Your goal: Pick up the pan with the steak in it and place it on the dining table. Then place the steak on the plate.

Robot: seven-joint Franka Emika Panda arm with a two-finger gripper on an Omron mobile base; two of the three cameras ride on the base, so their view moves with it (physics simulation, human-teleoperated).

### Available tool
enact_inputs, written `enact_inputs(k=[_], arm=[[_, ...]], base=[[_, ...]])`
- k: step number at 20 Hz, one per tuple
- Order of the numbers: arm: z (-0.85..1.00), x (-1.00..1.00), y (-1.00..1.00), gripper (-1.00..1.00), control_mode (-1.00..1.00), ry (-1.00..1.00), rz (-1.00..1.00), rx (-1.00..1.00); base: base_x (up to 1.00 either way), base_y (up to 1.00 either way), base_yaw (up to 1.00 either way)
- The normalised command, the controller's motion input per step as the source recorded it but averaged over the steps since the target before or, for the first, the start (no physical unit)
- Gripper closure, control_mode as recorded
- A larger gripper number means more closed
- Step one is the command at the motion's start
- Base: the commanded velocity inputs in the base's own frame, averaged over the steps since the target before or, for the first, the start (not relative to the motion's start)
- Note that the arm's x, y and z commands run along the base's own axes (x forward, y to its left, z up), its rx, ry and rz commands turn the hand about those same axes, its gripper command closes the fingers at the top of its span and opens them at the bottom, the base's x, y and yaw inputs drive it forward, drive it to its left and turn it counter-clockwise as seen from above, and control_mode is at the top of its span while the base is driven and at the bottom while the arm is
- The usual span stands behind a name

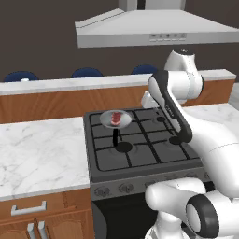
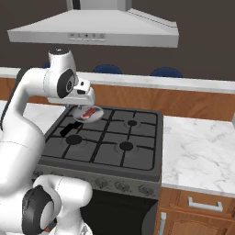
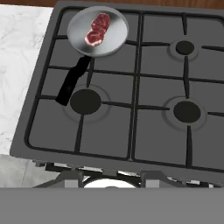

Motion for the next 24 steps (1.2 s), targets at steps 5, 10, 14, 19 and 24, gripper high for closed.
enact_inputs(k=[5,10,14,19,24], arm=[[0.00,0.00,0.00,-1.00,-1.00,0.00,0.00,0.00],[-0.01,0.00,0.04,-1.00,-1.00,0.00,0.00,-0.01],[-0.25,0.25,0.35,-1.00,-1.00,0.00,-0.06,-0.06],[-0.39,0.31,0.31,-1.00,-1.00,0.00,-0.05,-0.01],[-0.41,0.30,0.17,-1.00,-1.00,0.00,-0.02,0.01]], base=[[0.00,0.00,0.00],[0.00,0.00,0.00],[0.00,0.00,0.00],[0.00,0.00,0.00],[0.00,0.00,0.00]])
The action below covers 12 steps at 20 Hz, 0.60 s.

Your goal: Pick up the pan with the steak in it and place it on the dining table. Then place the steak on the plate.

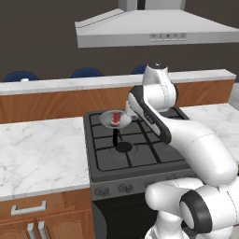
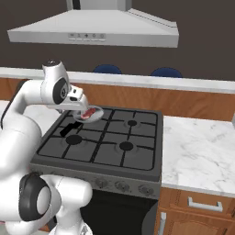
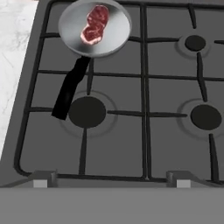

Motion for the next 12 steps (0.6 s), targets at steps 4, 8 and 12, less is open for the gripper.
enact_inputs(k=[4,8,12], arm=[[-0.46,0.30,0.23,-1.00,-1.00,0.00,0.00,0.00],[-0.46,0.28,0.30,-1.00,-1.00,-0.01,-0.01,0.00],[-0.39,0.33,0.41,-1.00,-1.00,-0.06,-0.02,-0.01]], base=[[0.00,0.00,0.00],[0.00,0.00,0.00],[0.00,0.00,0.00]])
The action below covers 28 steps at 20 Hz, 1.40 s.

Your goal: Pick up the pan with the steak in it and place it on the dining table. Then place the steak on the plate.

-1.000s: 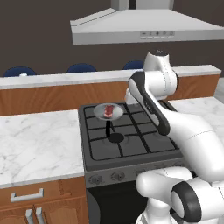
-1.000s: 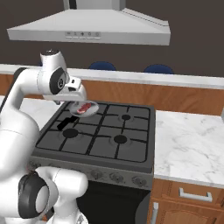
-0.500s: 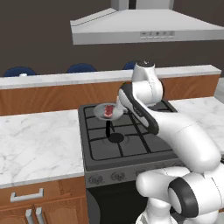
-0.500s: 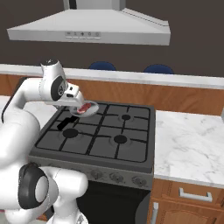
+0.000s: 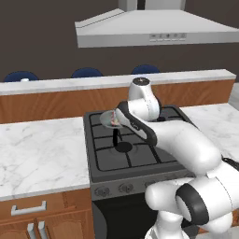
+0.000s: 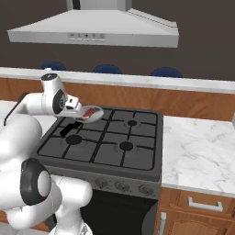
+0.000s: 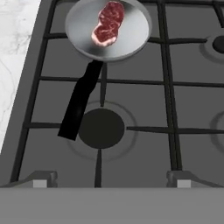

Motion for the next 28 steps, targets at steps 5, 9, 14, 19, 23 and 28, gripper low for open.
enact_inputs(k=[5,9,14,19,23,28], arm=[[-0.39,0.29,0.34,-1.00,-1.00,-0.03,-0.02,0.00],[-0.27,0.06,0.07,-1.00,-1.00,-0.06,-0.01,-0.03],[-0.27,0.09,0.06,-1.00,-1.00,-0.03,0.00,0.00],[-0.16,0.00,0.07,-1.00,-1.00,-0.03,0.00,0.00],[-0.29,0.06,0.13,-1.00,-1.00,-0.01,0.00,0.00],[-0.25,0.18,0.17,-1.00,-1.00,-0.01,-0.01,0.00]], base=[[0.00,0.00,0.00],[0.00,0.00,0.00],[0.00,0.00,0.00],[0.00,0.00,0.00],[0.00,0.00,0.00],[0.00,0.00,0.00]])
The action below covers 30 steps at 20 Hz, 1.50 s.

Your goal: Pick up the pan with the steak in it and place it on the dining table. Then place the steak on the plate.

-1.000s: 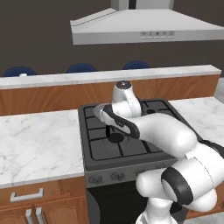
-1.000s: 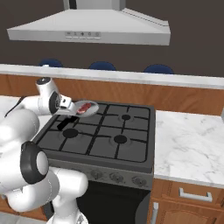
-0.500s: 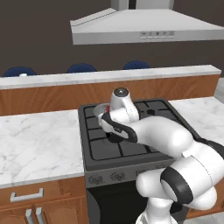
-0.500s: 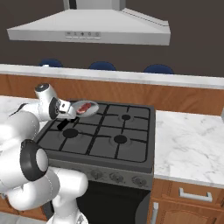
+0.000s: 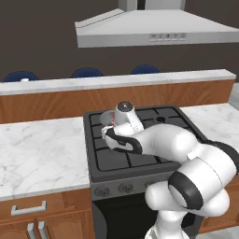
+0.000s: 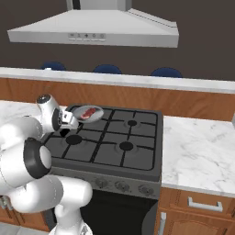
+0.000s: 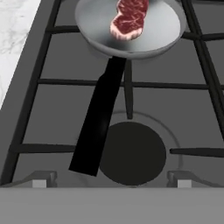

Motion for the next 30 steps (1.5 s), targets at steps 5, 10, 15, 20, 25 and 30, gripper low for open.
enact_inputs(k=[5,10,15,20,25,30], arm=[[-0.24,0.30,0.16,-1.00,-1.00,-0.01,-0.01,0.00],[-0.15,0.37,0.10,-1.00,-1.00,-0.03,-0.02,0.00],[-0.20,0.28,0.06,-1.00,-1.00,0.00,-0.02,0.00],[-0.28,0.15,0.03,-1.00,-1.00,0.00,-0.01,0.00],[-0.13,0.02,0.00,-1.00,-1.00,0.00,0.00,0.00],[0.00,0.00,0.00,1.00,-1.00,0.00,0.00,0.00]], base=[[0.00,0.00,0.00],[0.00,0.00,0.00],[0.00,0.00,0.00],[0.00,0.00,0.00],[0.00,0.00,0.00],[0.00,0.00,0.00]])
